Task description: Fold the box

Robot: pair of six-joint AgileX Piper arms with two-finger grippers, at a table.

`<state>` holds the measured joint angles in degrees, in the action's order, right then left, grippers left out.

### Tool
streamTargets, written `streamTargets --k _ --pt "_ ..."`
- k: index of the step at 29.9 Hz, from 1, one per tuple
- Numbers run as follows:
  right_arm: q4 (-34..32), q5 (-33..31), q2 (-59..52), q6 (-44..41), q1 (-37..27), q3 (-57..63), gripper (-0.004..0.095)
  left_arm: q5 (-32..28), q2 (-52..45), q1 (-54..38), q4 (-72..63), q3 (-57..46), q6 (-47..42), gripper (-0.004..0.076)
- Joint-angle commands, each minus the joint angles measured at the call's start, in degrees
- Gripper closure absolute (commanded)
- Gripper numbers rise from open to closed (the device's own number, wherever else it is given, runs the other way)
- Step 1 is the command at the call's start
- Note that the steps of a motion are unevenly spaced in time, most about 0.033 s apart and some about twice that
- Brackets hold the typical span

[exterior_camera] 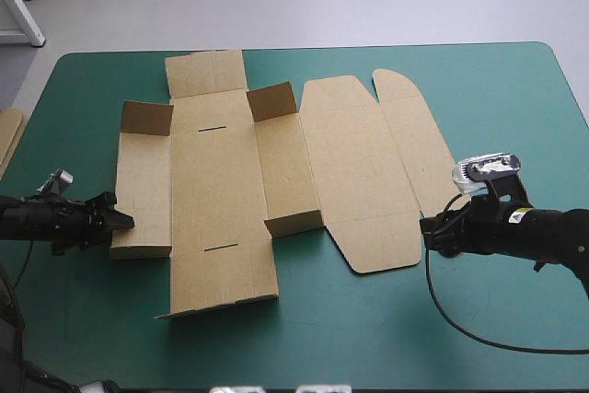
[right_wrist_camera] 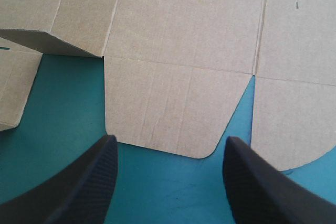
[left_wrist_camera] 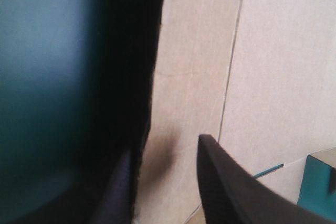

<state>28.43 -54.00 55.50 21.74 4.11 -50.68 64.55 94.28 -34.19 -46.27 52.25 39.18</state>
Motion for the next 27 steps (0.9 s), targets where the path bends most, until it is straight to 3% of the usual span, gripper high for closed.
streamTargets --k 1,6,10,13,16,21,27 --pt "1.46 2.11 -0.58 0.89 -0.46 -2.12 0.0346 1.07 -1.51 -0.03 -4.23 -1.48 2.19 0.0447" --pt "1.56 2.21 -0.58 0.89 -0.46 -2.12 0.0346 -1.03 -1.04 -0.03 -5.10 -4.00 3.56 0.0447" --pt "1.56 2.21 -0.58 0.89 -0.46 -2.12 0.0346 4.10 -1.04 -0.03 -13.76 -4.00 8.44 0.0447" --pt "1.56 2.21 -0.58 0.89 -0.46 -2.12 0.0346 4.51 -1.04 -0.03 -14.41 -4.00 9.13 0.0461" --pt "1.56 2.11 -0.58 0.89 -0.46 -2.12 0.0346 4.51 -1.04 -0.03 -13.87 -4.00 8.91 0.0523" --pt "1.56 2.01 -0.58 0.89 -0.46 -2.12 0.0346 4.51 -1.04 -0.03 -14.40 -3.90 8.61 0.0714" --pt "1.45 2.27 -0.58 0.89 -0.46 -2.12 0.0346 5.66 -1.14 0.10 -14.10 -3.90 8.61 0.0734"
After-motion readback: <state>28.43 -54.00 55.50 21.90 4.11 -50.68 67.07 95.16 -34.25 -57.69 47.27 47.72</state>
